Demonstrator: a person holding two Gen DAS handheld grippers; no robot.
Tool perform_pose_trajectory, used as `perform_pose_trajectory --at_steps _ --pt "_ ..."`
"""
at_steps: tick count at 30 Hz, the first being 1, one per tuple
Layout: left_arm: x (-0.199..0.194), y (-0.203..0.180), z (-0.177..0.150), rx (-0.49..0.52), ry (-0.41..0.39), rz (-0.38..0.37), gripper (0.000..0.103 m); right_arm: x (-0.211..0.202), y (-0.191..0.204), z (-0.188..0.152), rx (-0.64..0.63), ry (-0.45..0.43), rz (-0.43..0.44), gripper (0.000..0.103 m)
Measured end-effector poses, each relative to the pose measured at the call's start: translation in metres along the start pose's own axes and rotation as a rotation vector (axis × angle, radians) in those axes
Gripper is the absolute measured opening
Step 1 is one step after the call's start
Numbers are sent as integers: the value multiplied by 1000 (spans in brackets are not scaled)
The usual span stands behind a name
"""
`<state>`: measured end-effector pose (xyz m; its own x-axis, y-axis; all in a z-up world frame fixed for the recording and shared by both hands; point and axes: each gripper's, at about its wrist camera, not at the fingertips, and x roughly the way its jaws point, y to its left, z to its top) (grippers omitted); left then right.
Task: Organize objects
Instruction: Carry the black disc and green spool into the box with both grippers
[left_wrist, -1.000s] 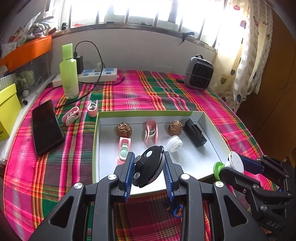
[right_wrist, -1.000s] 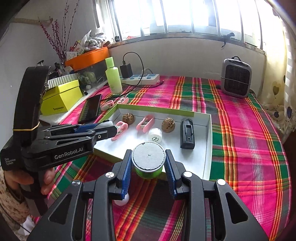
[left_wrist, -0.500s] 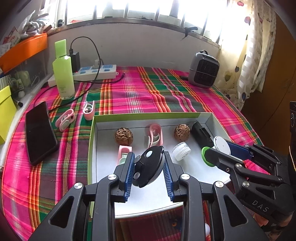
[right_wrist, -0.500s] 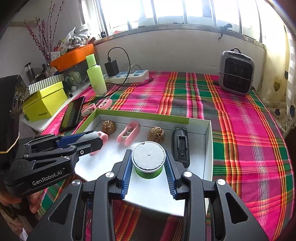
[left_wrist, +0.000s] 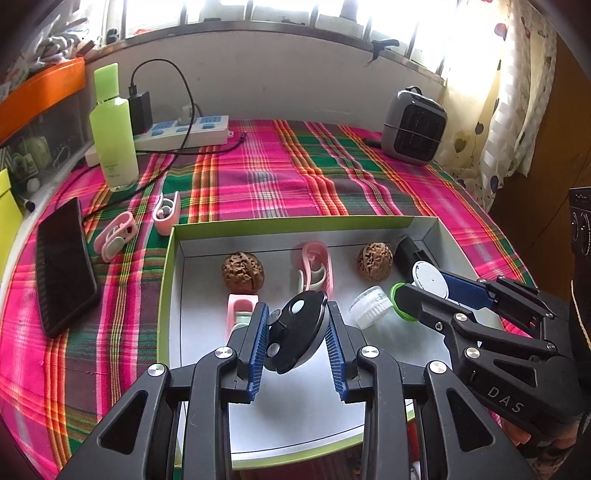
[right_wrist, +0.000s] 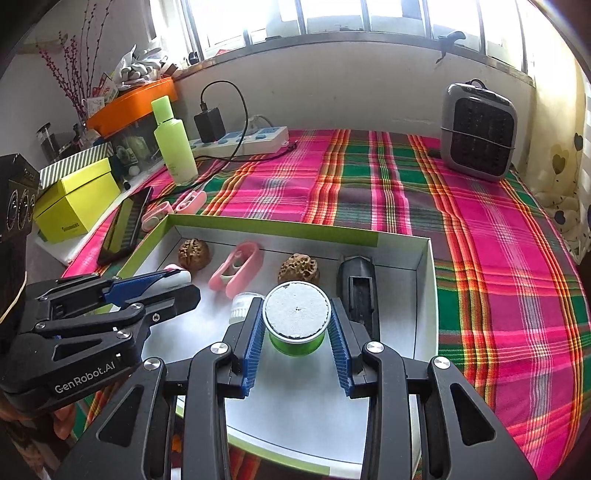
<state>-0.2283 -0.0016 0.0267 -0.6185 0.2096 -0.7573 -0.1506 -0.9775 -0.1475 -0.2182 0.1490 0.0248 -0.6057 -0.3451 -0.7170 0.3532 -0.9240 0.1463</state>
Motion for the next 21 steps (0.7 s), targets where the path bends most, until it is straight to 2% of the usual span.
perform_pose_trajectory --at_steps 21 --pt "10 -1 3 11 5 20 28 11 1 1 -6 4 -5 35"
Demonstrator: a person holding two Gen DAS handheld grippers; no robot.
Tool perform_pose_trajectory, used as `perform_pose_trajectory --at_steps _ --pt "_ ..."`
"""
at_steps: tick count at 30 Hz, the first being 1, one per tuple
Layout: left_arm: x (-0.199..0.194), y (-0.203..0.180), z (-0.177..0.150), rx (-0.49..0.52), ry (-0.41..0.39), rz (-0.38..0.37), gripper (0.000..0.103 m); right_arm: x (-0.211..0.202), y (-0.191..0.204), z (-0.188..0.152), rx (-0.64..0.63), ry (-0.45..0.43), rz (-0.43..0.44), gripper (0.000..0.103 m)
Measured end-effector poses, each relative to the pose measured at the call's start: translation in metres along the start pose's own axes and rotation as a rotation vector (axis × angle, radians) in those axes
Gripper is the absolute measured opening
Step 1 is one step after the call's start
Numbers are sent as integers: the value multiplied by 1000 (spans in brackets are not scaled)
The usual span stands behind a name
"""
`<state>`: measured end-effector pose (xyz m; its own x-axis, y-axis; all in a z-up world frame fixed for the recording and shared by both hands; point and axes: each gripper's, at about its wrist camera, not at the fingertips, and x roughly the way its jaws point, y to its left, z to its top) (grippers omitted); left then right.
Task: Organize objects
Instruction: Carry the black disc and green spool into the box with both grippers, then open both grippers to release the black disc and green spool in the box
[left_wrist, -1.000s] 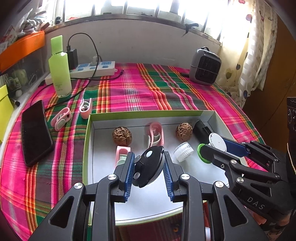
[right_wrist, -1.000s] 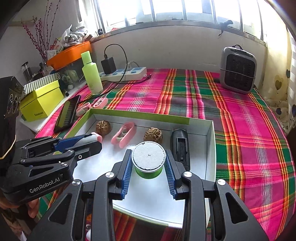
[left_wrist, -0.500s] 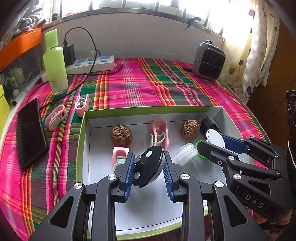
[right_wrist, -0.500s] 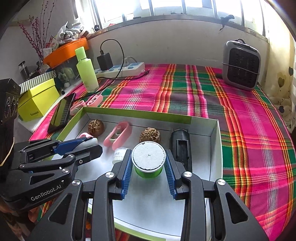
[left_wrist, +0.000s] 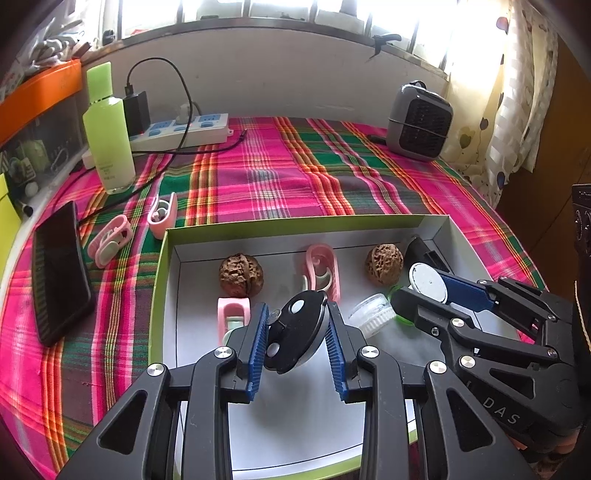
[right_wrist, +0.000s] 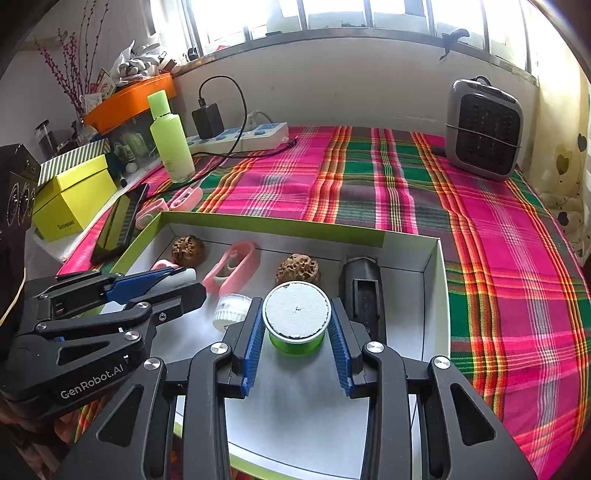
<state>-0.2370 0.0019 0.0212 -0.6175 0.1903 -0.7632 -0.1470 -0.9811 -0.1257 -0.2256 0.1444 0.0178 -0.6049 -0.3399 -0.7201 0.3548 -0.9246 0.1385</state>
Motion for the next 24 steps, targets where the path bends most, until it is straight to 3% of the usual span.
perform_pose_trajectory --at_steps 21,24 --pt "2 -1 0 10 4 4 30 1 1 -1 2 11 0 36" --pt "1 -3 -2 23 -4 30 33 0 2 -1 -6 3 0 36"
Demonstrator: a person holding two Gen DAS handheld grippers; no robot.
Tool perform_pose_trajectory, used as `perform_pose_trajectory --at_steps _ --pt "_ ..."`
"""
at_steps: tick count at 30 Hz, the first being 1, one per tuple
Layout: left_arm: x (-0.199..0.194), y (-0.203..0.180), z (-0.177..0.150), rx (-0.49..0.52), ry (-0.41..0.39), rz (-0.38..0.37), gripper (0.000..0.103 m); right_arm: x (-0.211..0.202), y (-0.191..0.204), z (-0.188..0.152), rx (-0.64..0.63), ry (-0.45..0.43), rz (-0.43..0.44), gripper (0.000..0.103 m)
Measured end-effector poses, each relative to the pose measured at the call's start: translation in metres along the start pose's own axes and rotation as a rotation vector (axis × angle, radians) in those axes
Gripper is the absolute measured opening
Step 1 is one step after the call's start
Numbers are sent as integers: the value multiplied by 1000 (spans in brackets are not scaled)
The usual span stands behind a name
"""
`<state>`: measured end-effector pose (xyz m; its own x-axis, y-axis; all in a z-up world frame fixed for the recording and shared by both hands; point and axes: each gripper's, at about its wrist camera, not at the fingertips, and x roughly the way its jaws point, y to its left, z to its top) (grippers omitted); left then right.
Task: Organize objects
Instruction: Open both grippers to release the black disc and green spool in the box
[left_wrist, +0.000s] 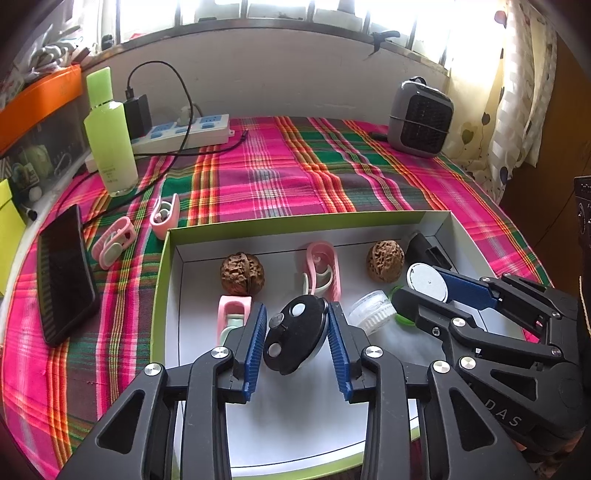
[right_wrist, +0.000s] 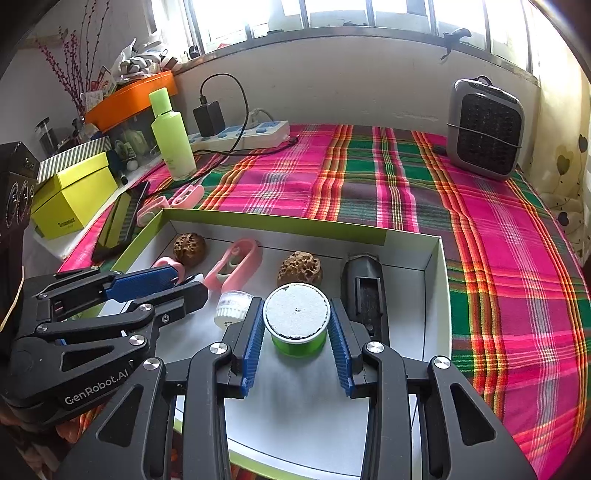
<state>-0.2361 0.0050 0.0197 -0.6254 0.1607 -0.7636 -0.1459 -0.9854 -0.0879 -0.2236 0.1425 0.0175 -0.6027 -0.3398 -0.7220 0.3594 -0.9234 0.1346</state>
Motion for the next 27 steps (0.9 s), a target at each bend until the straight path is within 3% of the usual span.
perform_pose_trajectory --at_steps 8,27 --pt "-7 0 -1 -8 -5 -7 37 -5 1 -2 0 -11 -3 43" --pt "-40 -2 -11 -20 -44 5 39 -31 10 -12 -2 -51 -30 44"
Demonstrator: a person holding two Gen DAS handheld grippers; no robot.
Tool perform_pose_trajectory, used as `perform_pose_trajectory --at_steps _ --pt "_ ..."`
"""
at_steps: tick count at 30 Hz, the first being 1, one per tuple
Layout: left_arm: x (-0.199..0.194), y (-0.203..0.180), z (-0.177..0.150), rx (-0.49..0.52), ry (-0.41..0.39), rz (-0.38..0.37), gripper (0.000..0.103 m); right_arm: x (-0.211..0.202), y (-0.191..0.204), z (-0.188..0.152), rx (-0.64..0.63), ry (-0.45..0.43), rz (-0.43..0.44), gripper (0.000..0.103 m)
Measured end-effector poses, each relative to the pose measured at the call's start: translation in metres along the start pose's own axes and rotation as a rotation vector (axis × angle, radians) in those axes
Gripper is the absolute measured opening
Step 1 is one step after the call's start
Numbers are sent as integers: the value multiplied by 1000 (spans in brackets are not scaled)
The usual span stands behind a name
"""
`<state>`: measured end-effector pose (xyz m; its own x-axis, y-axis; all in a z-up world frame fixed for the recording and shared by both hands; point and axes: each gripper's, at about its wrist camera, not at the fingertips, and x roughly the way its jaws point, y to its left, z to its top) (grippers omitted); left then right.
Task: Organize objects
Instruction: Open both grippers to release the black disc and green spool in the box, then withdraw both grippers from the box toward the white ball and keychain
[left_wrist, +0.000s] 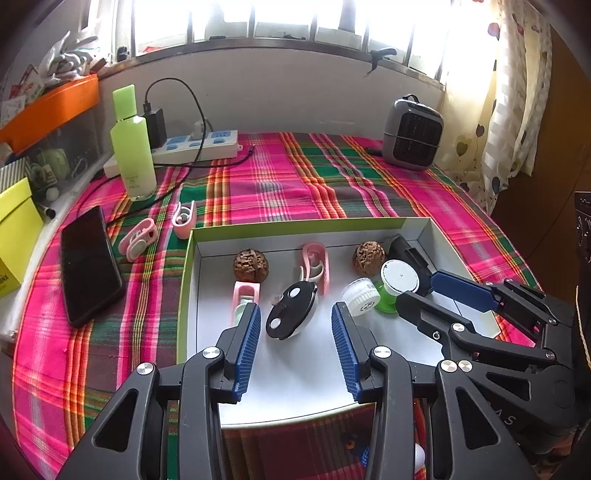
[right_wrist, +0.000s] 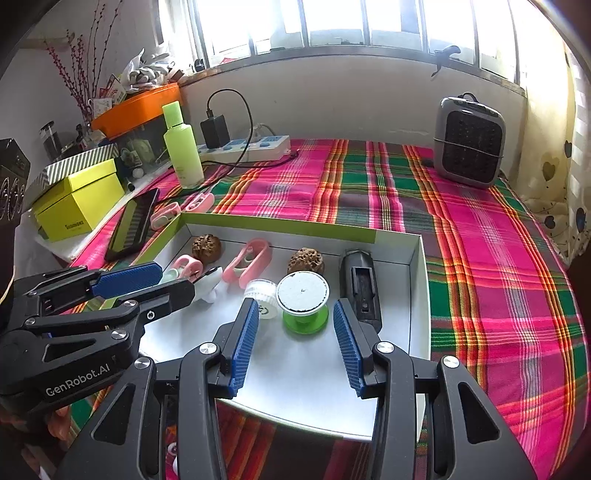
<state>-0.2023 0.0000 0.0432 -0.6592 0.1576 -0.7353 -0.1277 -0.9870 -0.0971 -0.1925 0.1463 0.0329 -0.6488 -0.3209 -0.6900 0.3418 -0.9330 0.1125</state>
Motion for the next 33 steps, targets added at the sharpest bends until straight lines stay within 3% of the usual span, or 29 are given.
perform_pose_trajectory --at_steps 16,33 --pt "-33 6 -18 -30 -33 5 39 -37 15 -16 -16 -43 11 44" --pt "-55 16 -48 -78 -36 -16 39 -50 31 -52 -32 10 70 44"
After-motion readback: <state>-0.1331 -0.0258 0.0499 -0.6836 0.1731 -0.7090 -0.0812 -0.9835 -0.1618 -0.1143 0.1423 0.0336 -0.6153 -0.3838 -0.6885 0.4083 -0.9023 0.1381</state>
